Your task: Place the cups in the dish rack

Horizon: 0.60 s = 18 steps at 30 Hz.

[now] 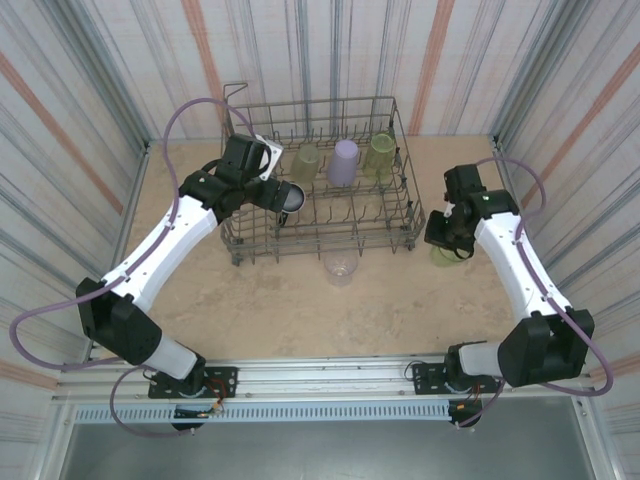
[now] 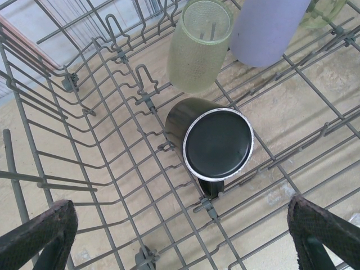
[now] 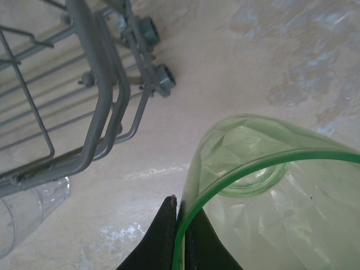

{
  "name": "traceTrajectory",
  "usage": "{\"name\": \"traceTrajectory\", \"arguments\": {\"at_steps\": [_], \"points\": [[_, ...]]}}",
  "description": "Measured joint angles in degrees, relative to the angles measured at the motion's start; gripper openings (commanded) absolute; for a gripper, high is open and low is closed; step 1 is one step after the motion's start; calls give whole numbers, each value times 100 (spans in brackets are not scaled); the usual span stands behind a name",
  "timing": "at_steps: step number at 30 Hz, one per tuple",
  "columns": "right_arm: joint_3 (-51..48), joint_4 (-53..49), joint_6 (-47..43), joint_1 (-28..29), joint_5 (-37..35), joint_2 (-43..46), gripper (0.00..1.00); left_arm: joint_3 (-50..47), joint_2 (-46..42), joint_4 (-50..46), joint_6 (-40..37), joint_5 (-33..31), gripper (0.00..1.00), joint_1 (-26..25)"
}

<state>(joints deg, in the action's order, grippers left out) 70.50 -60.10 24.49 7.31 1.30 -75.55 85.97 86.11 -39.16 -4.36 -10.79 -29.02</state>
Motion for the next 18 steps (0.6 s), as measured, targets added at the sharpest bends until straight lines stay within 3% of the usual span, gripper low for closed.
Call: {"name": "traceTrajectory", "arguments": {"at_steps": [18], "points": [[1823,28,-407,-393,68,-874,0,17,81,-133,2,-46,99,0]]}}
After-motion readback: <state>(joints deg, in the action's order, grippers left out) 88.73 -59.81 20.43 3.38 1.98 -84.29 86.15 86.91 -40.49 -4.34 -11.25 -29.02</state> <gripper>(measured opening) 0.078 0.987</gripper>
